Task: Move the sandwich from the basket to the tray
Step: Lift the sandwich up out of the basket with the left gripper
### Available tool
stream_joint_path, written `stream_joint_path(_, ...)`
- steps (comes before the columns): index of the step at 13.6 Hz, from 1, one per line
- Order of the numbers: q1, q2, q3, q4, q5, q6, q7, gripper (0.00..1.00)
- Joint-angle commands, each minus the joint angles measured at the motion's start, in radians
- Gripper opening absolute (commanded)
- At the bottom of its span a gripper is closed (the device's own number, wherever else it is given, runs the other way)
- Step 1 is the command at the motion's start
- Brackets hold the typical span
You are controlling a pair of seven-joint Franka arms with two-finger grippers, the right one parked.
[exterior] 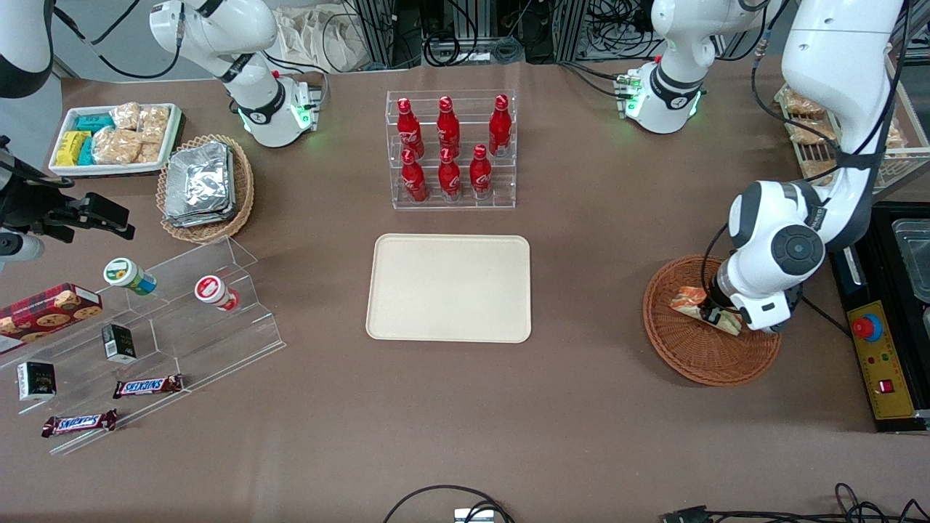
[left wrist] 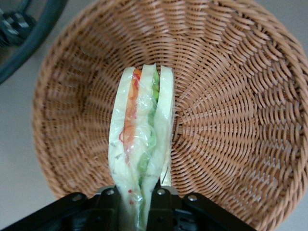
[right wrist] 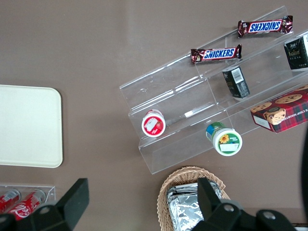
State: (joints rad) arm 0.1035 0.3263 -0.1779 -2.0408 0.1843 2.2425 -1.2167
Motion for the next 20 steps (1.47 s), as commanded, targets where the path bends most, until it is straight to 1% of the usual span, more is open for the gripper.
stream_joint_path(1, -0.013, -0.059, -0.003, 0.068, 0.014, -0.144, 0.145, 0.00)
stream_joint_path(5, -0.013, -0.098, -0.028, 0.201, 0.007, -0.360, 0.372, 0.00)
stream_joint_path(10, -0.010, -0.254, -0.090, 0.211, -0.002, -0.386, 0.623, 0.00)
stream_joint_path(11, -0.008, -0.272, -0.112, 0.230, -0.008, -0.412, 0.634, 0.00)
stream_joint_path(13, -0.008, -0.267, -0.141, 0.324, -0.023, -0.493, 0.669, 0.00)
stream_joint_path(15, -0.011, -0.241, -0.160, 0.440, -0.090, -0.593, 0.724, 0.00)
stream_joint_path(16, -0.013, -0.227, -0.172, 0.482, -0.115, -0.615, 0.729, 0.00)
stream_joint_path(20, -0.025, -0.190, -0.302, 0.510, -0.115, -0.609, 0.707, 0.00)
